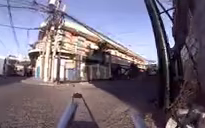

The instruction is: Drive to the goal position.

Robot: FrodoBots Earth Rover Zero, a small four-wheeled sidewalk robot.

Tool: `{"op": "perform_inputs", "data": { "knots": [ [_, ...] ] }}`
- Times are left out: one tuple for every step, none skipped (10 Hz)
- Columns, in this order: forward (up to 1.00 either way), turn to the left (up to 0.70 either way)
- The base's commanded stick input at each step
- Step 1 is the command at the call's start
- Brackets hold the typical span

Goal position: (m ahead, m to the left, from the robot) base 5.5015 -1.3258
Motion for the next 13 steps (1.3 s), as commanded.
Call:
{"op": "perform_inputs", "data": {
  "knots": [
    [0.85, 0.0],
    [0.85, 0.0],
    [0.85, -0.34],
    [0.85, -0.34],
    [0.85, -0.34],
    [0.85, -0.34],
    [0.85, -0.34],
    [0.85, -0.34],
    [0.85, -0.34],
    [0.85, -0.34],
    [0.85, -0.34],
    [0.85, -0.34],
    [0.85, -0.34]
  ]
}}
